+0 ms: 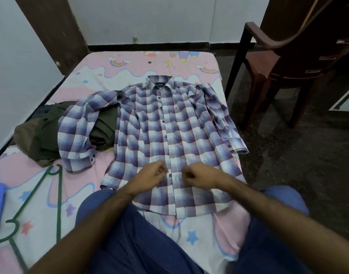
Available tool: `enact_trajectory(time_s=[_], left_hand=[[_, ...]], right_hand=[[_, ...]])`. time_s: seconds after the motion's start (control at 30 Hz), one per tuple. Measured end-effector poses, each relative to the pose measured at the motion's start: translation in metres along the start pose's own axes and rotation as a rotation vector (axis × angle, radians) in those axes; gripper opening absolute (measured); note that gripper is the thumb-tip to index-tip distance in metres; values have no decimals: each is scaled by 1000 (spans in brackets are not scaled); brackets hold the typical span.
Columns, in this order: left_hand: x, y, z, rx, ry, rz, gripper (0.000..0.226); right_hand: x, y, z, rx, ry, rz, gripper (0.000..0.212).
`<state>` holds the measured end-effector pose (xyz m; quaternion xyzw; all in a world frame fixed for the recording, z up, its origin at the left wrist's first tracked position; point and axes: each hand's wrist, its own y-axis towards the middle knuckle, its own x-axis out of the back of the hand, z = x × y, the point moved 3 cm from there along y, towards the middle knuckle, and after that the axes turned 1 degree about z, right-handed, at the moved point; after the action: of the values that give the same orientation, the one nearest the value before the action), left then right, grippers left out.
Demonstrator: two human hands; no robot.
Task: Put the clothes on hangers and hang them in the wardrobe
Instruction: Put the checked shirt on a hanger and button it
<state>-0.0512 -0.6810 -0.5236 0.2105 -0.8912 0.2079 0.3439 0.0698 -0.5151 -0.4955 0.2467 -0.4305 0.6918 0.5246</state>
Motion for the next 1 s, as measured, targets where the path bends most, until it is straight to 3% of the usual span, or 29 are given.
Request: enact_trajectory(time_s=[0.1,0.23,0.43,0.57,0.67,0.77,0.87,1.0], left_hand=[[-12,9,2,124,-79,-105,15],[-25,11,7,213,-255,-126,18],[-32,6,5,158,-198,-188,16],[-33,8,9,209,-281,-199,11],[-32,6,13,273,-354,-223,7],[-31,6,17,304,-493,-198,6],[-31,6,17,345,-722,-159,11],[-31,6,12,363,-881,-143,13]], right_hand=[[-23,31,10,-230,160,-163,22],[-48,39,16,-386,-19,-252,46],[-48,41,16,-398,-58,-305,44],[-44,41,10,-434,19,-318,26],[-32,41,-5,-417,236,-271,15],[-22,35,-16,-389,497,-189,21],[-23,31,-20,-425,778,-199,16],[-28,36,-14,-432,947,-245,12]])
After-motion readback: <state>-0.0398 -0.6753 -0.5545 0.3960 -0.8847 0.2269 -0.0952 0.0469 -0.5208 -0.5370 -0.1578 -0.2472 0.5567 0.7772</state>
